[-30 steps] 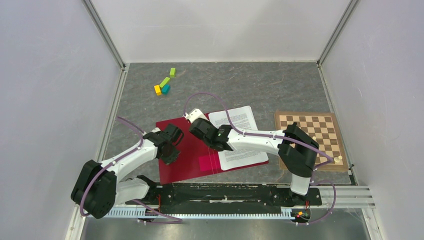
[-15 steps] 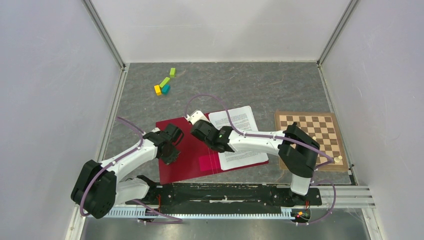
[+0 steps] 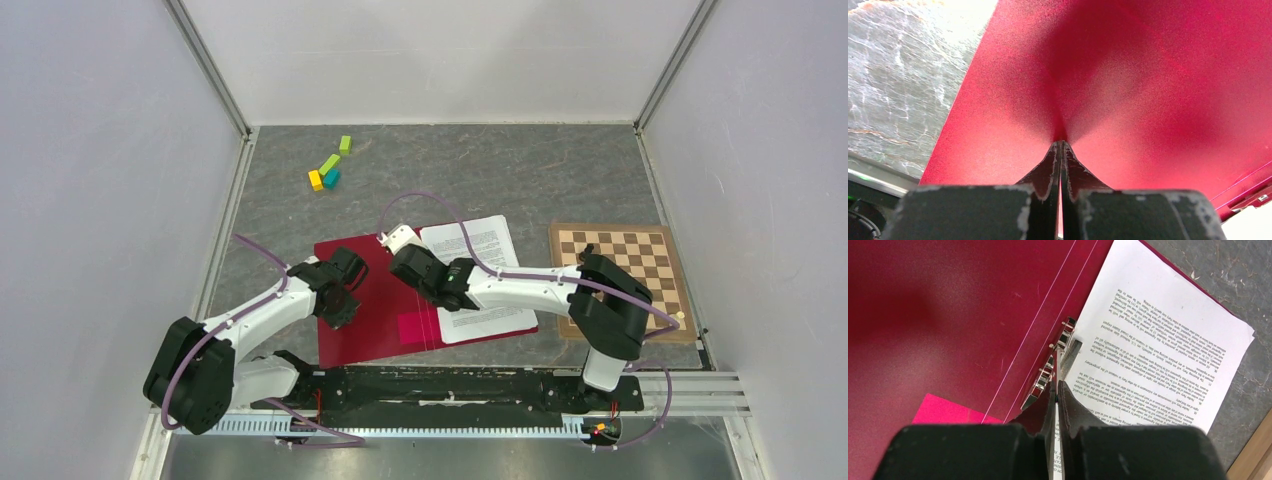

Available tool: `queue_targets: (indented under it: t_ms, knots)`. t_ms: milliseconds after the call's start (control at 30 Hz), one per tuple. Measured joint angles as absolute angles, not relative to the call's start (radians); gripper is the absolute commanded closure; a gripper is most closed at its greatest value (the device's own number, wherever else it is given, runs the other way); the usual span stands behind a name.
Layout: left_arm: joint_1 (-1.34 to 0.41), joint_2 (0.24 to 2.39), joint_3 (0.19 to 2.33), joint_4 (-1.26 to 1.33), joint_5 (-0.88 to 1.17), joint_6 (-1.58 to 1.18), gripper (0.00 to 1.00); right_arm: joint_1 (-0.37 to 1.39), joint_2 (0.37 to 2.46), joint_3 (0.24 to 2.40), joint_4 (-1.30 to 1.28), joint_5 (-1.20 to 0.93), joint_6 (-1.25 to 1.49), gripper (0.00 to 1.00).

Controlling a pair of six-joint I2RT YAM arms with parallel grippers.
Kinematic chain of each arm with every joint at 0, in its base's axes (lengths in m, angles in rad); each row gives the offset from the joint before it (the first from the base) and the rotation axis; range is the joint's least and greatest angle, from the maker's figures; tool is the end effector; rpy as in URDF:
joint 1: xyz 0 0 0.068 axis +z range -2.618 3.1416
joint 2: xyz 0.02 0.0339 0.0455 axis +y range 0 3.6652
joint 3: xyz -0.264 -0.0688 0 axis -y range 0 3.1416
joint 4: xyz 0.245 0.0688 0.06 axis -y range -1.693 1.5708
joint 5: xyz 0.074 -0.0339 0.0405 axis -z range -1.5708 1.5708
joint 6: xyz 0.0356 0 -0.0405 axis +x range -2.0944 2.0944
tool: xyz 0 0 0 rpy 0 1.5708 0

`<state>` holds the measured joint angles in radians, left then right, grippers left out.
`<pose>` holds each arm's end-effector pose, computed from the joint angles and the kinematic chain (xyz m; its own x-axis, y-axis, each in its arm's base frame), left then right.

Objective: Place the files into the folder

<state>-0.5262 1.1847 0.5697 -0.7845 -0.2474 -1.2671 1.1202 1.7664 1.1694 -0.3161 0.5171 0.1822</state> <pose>0.1547 -0.0798 0.1588 -0.6850 -0.6720 -0.2812 -0.6782 0.7292 -0.0905 0.1778 0.3270 0.2013 -0.4569 -0.5827 -0.6721 -0.5777 0.7689 -0.2740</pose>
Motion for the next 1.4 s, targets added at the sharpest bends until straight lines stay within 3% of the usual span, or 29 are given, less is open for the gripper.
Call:
queue_targets:
  t_ms: [967, 1400]
  knots:
    - [-0.526, 1.192, 0.575, -0.807, -0.261, -1.28, 0.98, 1.103, 1.668, 1.006, -0.186, 0.425, 0.213, 1.0]
    - [-0.526, 1.193, 0.575, -0.81, -0.262, -1.28, 0.98, 1.093, 1.687, 1.091, -0.265, 0.416, 0.199, 0.9]
